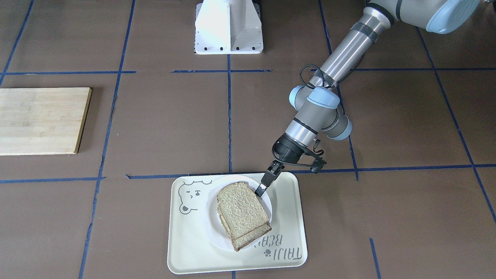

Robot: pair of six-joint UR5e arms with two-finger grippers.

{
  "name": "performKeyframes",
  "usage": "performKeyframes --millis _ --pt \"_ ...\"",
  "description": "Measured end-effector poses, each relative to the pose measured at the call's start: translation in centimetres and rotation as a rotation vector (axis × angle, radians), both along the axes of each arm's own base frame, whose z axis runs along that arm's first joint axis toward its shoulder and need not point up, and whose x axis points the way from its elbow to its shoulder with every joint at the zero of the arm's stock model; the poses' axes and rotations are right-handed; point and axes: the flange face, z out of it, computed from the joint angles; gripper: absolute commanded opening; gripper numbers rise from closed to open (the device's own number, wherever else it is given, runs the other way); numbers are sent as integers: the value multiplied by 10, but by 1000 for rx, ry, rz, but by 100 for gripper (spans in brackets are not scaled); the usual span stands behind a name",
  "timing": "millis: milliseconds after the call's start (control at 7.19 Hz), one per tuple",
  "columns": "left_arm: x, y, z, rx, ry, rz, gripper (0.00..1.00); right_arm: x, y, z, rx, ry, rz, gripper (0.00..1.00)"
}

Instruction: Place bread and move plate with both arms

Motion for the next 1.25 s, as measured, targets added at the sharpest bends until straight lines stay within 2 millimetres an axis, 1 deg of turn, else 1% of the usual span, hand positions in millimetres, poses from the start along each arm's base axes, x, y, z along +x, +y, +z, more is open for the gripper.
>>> performKeyframes --millis 139,418,557,835,974,1113,1253 --pt "4 -2 2 -6 -10 1 30 0 0 0 0 0 0 100" --pt "6 -3 6 -7 -23 3 89 0 0 0 -1 0 0 100" --pt "6 -3 5 -2 -27 4 100 0 0 0 -1 0 0 100" --pt "3 -6 3 43 -60 11 100 0 0 1 -1 0 0 100" --pt "-7 -13 1 62 -71 33 100 0 0 1 -1 0 0 100" --pt "-25 -23 1 70 -81 73 100 0 0 1 -1 0 0 100" --pt "-48 -33 2 67 -114 131 100 0 0 0 0 0 0 100"
